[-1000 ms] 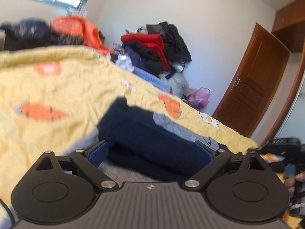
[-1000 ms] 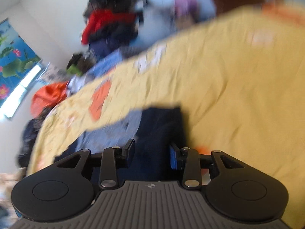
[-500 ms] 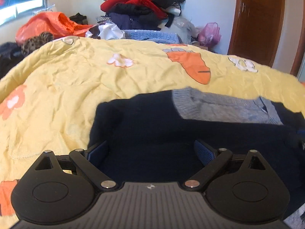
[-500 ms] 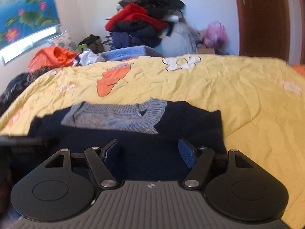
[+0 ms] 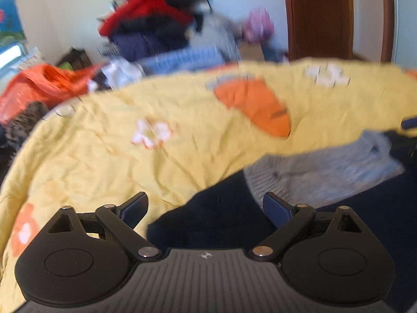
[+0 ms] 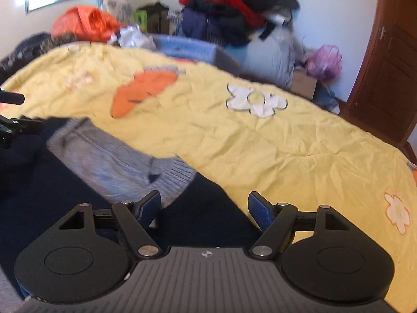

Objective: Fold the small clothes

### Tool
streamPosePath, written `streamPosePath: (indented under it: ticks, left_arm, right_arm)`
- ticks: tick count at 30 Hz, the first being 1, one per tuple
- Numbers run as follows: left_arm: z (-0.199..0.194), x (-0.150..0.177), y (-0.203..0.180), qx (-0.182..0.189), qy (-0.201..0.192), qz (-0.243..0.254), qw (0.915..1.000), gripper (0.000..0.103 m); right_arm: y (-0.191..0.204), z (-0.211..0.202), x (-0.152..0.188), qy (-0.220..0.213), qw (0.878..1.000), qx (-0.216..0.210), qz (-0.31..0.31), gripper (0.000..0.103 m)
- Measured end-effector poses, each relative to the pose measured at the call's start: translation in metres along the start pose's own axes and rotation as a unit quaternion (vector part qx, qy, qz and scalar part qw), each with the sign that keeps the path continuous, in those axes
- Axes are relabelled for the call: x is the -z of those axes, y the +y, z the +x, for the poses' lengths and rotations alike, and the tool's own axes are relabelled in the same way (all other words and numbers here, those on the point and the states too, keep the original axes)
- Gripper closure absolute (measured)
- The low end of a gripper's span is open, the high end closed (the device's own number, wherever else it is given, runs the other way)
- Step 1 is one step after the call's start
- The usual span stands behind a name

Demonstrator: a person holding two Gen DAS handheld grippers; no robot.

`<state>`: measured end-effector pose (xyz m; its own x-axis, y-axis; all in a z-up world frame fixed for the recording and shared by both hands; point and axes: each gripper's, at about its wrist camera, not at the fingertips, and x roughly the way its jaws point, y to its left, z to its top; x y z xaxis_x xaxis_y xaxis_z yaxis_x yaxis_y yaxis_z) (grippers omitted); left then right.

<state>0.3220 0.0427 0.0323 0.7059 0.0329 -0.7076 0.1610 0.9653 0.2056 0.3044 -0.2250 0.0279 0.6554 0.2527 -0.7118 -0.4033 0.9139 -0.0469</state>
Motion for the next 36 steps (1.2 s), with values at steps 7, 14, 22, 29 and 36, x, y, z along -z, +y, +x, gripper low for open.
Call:
streamPosePath:
  ticks: [7, 14, 22, 29, 36]
  left_arm:
    - [0.026, -0.008, -0.012, 0.04, 0.001, 0.026, 0.9988, 0.099]
    - [0.039, -0.007, -0.015, -0.053, -0.017, 0.021, 0.9983, 0.103]
    - [0.003, 0.004, -0.007, -0.133, -0.039, 0.01, 0.9903, 0.1]
    - [-0.09, 0.069, -0.023, 0.016, -0.036, -0.073, 0.9966, 0.044]
    - [-0.111, 0.124, -0.045, 0.006, -0.047, -0.076, 0.996, 0.024]
  right_arm:
    - [-0.013, 0.007, -0.005, -0.003, 0.994, -0.103, 0.045, 0.091]
    - [-0.031, 0.01, 0.006, -0.05, 0.99, -0.075, 0.107, 0.091]
    - [-0.029, -0.027, 0.022, -0.071, 0.982, -0.031, 0.169, 0.038]
    - [0.035, -0.104, 0.077, -0.104, 0.984, -0.071, 0.126, 0.022]
    - [0.098, -0.107, 0.124, -0.081, 0.994, 0.001, 0.073, 0.017]
